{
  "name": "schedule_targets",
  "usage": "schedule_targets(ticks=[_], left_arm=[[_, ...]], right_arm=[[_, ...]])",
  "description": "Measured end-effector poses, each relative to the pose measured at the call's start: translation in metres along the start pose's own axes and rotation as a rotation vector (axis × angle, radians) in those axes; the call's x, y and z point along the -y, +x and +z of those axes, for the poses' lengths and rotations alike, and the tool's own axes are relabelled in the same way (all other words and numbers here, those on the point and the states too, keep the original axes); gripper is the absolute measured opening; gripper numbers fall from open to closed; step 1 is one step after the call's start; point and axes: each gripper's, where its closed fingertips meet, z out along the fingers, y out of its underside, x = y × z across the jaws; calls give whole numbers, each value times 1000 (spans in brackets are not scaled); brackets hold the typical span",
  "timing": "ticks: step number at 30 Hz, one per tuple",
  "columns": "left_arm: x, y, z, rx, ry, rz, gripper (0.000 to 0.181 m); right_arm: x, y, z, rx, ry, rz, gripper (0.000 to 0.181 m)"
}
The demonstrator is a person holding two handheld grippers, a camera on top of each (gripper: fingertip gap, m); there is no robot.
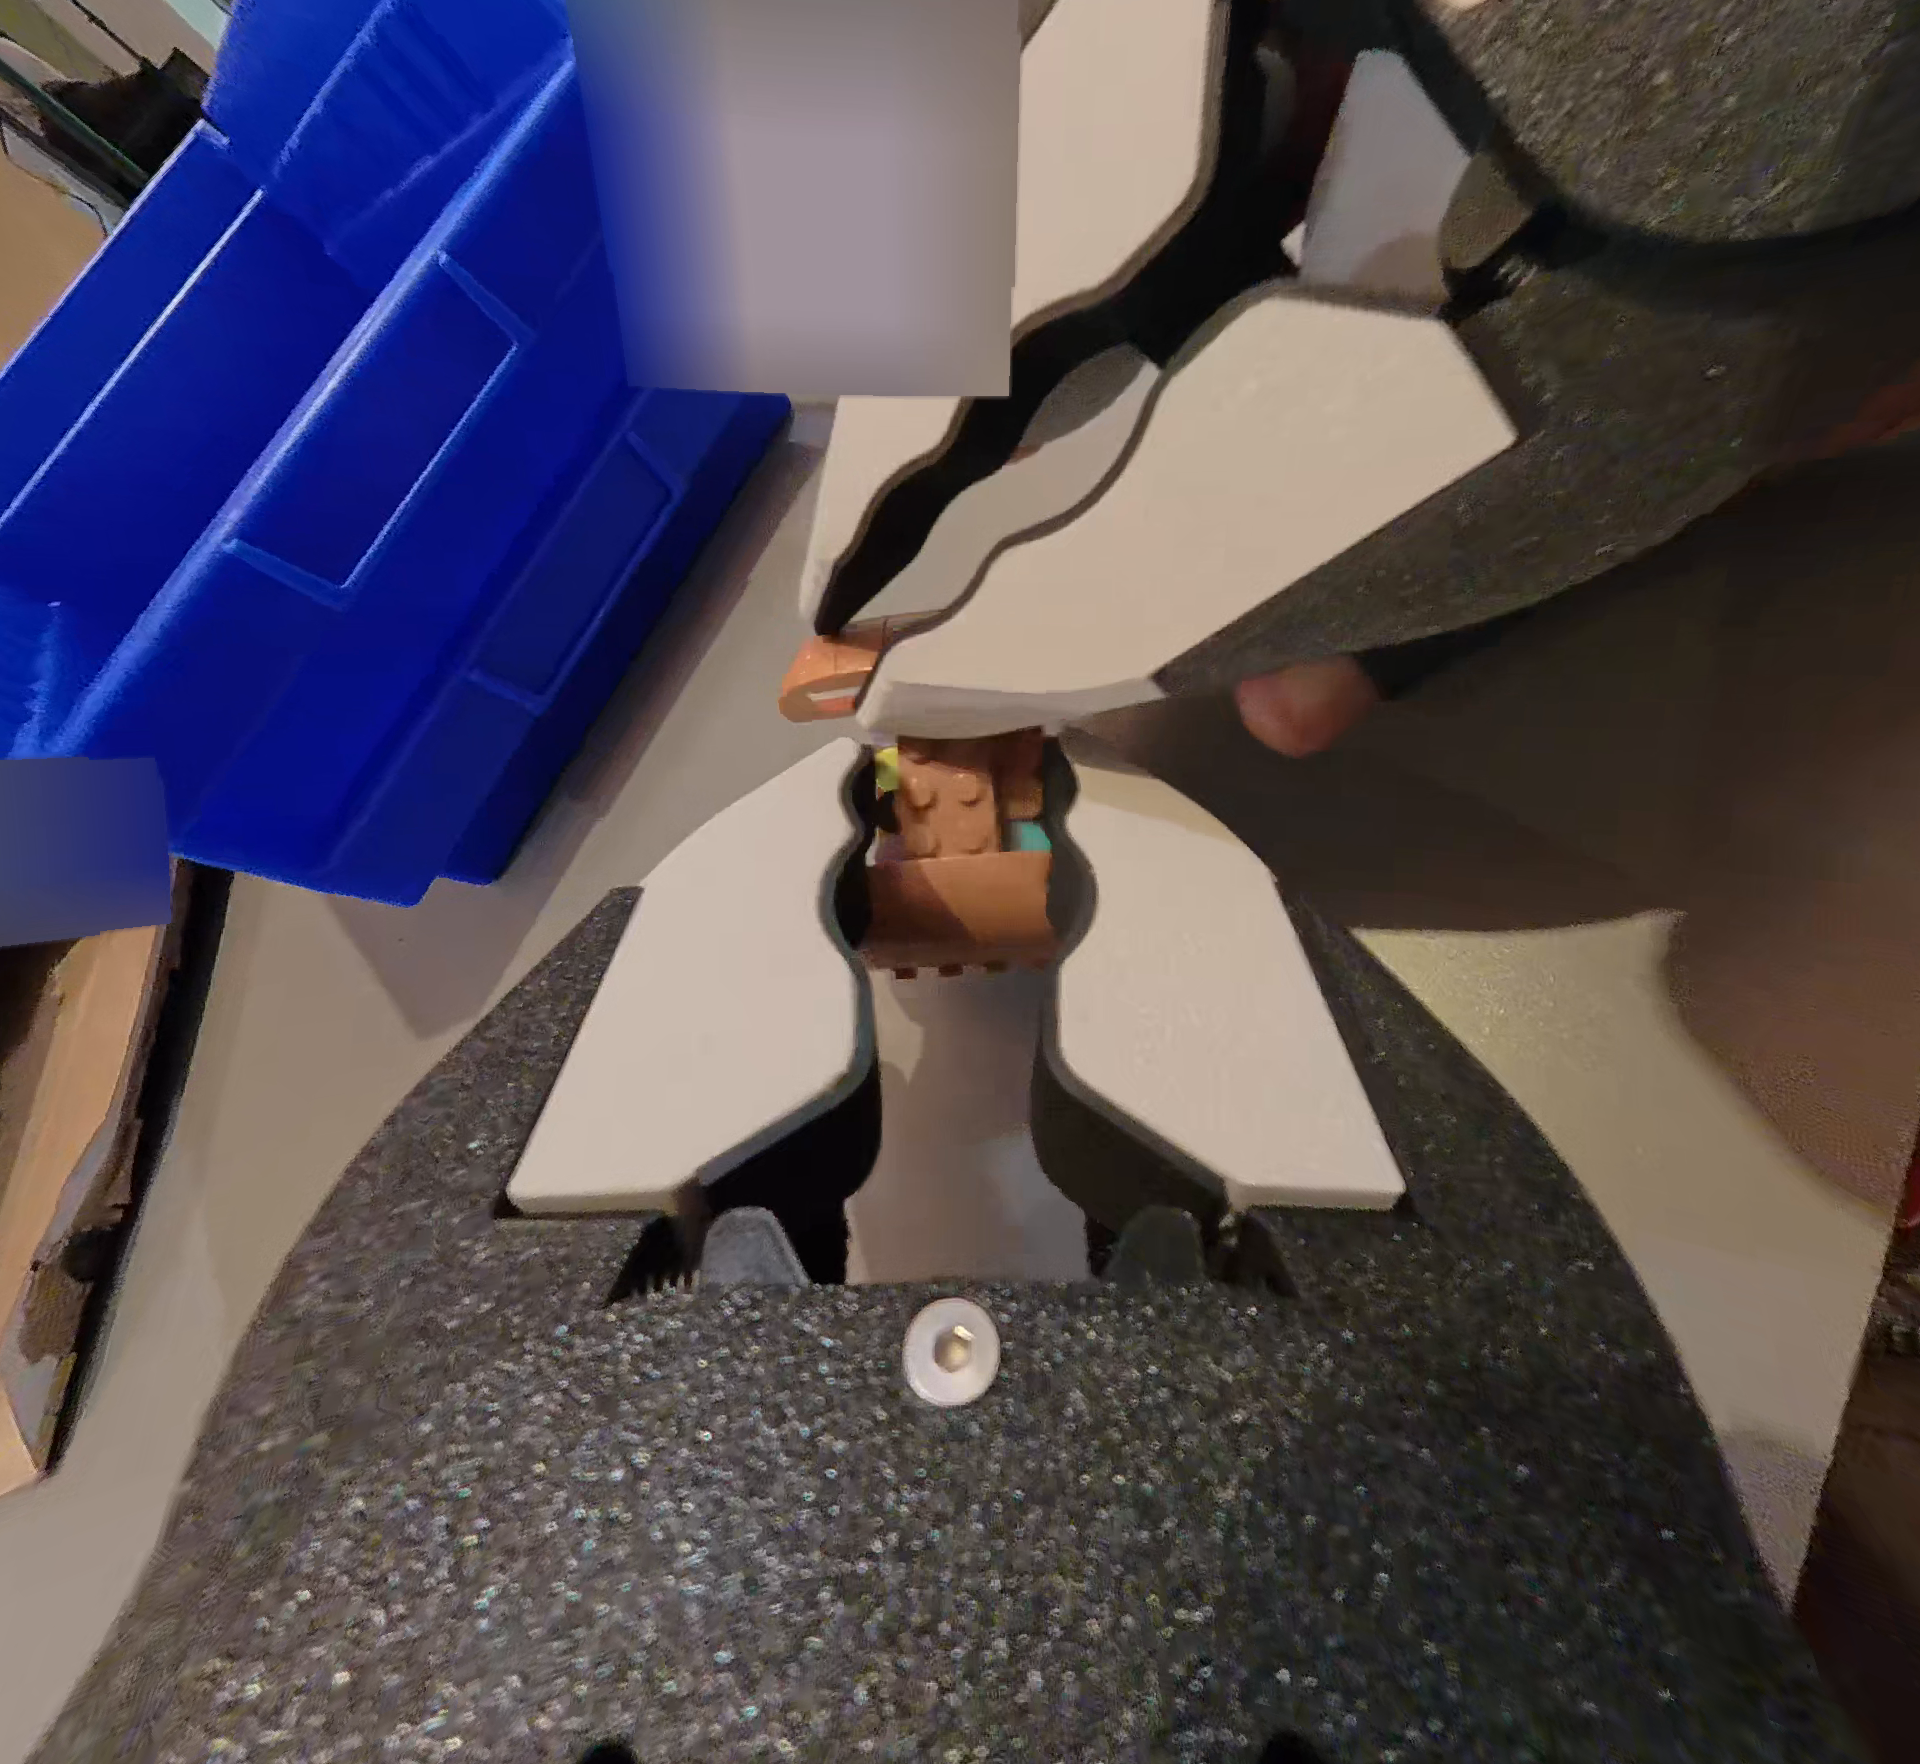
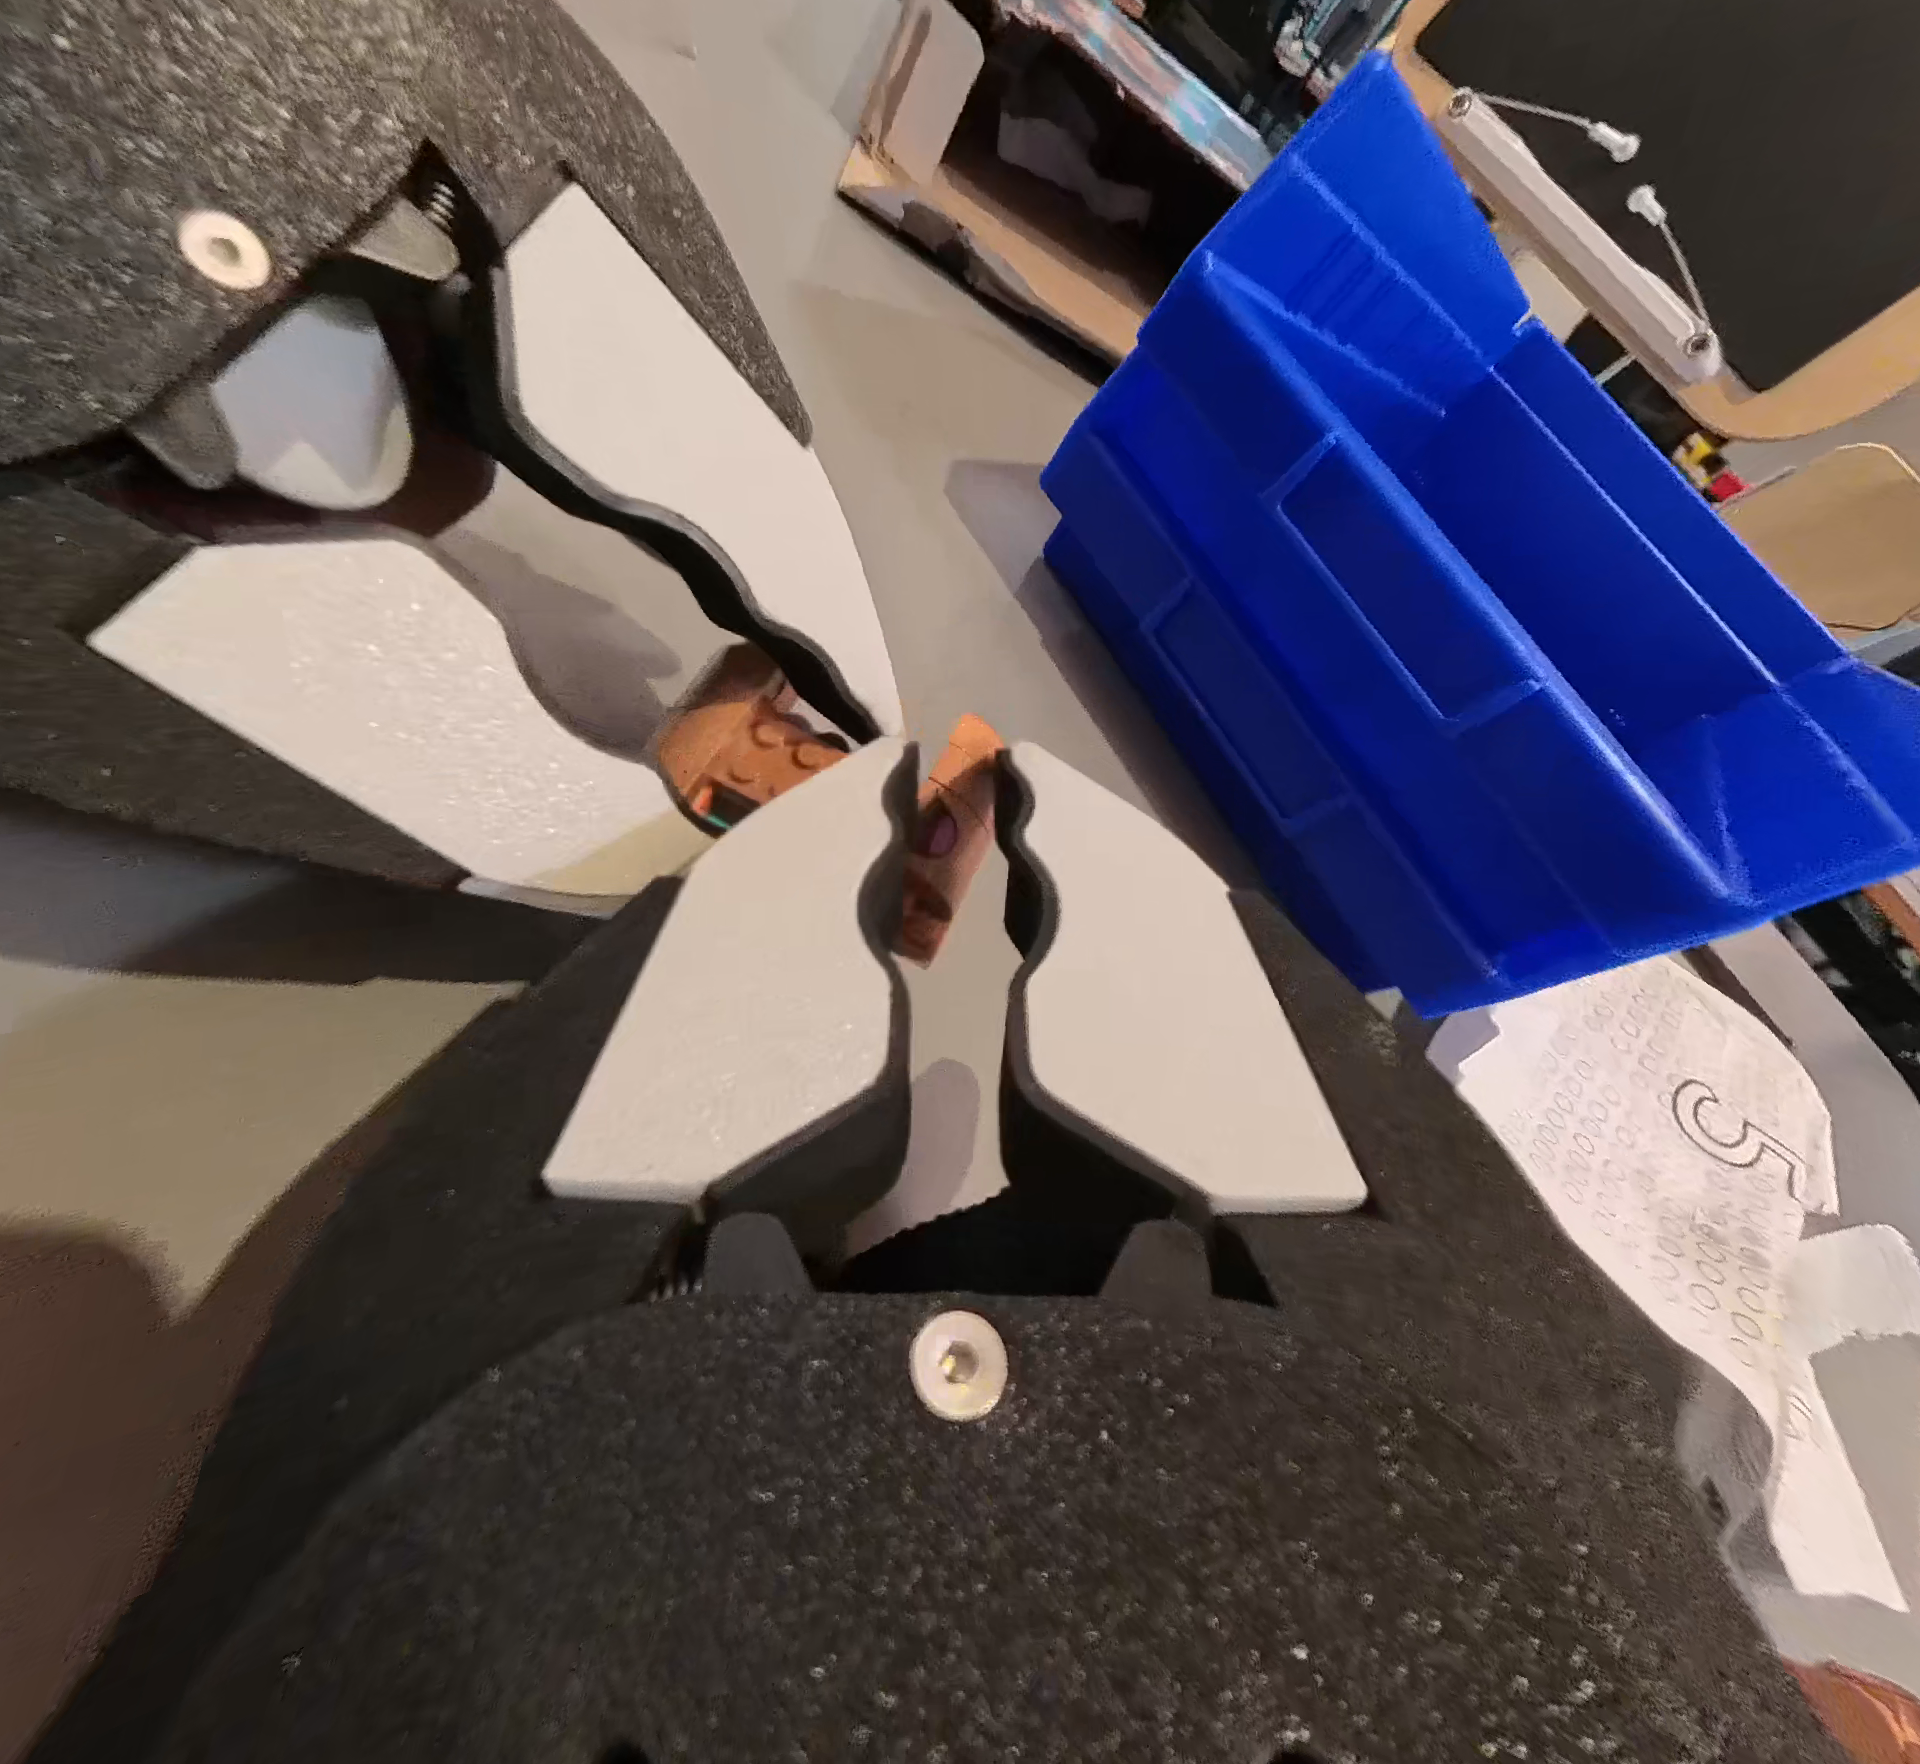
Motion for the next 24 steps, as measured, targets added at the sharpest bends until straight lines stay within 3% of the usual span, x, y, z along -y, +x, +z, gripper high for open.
schedule_targets(ticks=[5,12,18,24], left_arm=[[1,0,-1,5,15,7,16],[3,-2,-1,7,33,-11,17],[4,-4,-4,-39,54,-73,33],[-15,3,1,-219,-74,-70,52]], right_arm=[[-11,-1,4,-11,-82,-34,5],[-12,5,3,-41,-76,-24,2],[-10,12,0,-59,-52,20,3],[-9,33,-10,-114,7,144,5]])
